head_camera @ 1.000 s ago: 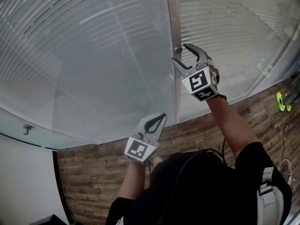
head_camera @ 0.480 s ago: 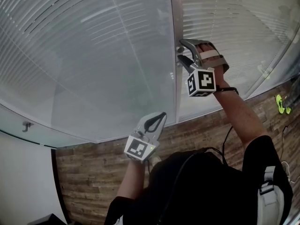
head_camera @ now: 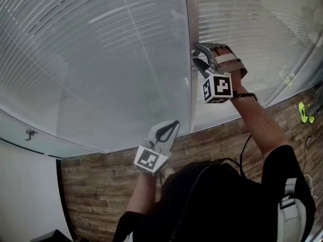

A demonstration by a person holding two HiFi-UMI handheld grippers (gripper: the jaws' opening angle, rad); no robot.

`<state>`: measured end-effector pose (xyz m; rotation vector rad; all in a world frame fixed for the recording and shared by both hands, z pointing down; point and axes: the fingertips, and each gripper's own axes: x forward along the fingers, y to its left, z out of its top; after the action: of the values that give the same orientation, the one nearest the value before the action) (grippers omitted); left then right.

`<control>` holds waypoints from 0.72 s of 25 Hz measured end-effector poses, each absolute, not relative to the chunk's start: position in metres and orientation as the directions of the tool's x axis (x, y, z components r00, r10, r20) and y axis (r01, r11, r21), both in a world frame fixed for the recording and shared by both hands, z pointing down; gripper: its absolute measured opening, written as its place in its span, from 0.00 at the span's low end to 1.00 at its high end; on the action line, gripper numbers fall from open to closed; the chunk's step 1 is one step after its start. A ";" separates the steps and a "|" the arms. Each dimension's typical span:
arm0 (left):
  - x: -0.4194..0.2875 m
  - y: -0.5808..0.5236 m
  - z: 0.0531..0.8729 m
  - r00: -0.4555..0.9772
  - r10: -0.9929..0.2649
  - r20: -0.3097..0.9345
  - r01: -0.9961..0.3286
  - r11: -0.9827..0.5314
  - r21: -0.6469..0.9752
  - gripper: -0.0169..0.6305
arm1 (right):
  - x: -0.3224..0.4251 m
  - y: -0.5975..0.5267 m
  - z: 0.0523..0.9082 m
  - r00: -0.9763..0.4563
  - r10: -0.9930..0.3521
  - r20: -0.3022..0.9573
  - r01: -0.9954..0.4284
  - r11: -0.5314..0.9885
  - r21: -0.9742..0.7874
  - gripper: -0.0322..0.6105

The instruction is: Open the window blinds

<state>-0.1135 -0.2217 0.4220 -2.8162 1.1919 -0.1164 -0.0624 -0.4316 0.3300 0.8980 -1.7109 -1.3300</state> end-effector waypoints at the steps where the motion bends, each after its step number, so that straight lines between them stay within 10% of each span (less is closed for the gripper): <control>1: -0.114 -0.221 0.423 0.693 -0.720 0.039 -0.714 -0.693 -0.103 0.03 | -0.063 -0.431 0.330 -0.452 -0.879 0.151 -0.064 0.201 0.977 0.44; 6: -0.116 -0.223 0.428 0.687 -0.726 0.015 -0.721 -0.684 -0.114 0.03 | -0.064 -0.432 0.335 -0.449 -0.879 0.159 -0.045 0.200 0.979 0.26; 18: -0.117 -0.221 0.430 0.683 -0.729 0.036 -0.723 -0.683 -0.105 0.03 | -0.064 -0.432 0.334 -0.450 -0.878 0.161 -0.072 0.216 0.974 0.25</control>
<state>-0.1172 -0.2213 0.4299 -2.8066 1.2131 -0.1144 -0.0643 -0.4319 0.3343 0.8943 -1.7178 -1.3174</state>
